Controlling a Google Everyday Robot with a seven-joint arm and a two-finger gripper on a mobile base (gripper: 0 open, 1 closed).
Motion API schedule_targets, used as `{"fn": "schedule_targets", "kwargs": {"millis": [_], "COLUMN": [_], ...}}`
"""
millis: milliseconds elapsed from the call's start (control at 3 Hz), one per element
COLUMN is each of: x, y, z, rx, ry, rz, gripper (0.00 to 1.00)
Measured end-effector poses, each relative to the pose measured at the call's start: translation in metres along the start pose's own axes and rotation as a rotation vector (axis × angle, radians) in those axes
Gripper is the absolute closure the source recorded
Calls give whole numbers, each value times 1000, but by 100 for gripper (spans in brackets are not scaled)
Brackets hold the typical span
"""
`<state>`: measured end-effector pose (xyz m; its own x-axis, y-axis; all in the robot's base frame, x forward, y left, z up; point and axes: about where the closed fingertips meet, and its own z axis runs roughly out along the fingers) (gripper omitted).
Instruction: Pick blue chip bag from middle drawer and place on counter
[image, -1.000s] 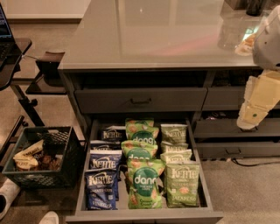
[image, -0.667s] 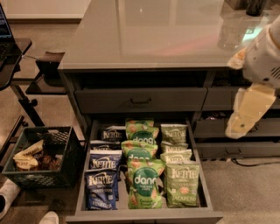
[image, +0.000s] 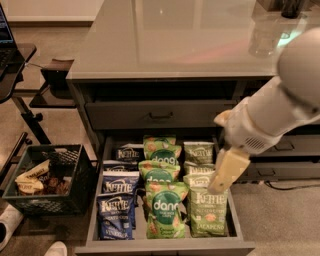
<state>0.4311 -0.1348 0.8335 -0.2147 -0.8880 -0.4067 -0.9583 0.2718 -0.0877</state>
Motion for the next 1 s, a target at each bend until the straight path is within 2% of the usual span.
{"fn": "schedule_targets", "kwargs": {"millis": [333,667,1000], "x": [-12,-14,-27], "y": [7,10,30], "z": [42,45,96], "rx": [3,1,-58], "ry": [-58,-67,-124], "rz": [-29,-32,-50], "gripper": [0,0,0]}}
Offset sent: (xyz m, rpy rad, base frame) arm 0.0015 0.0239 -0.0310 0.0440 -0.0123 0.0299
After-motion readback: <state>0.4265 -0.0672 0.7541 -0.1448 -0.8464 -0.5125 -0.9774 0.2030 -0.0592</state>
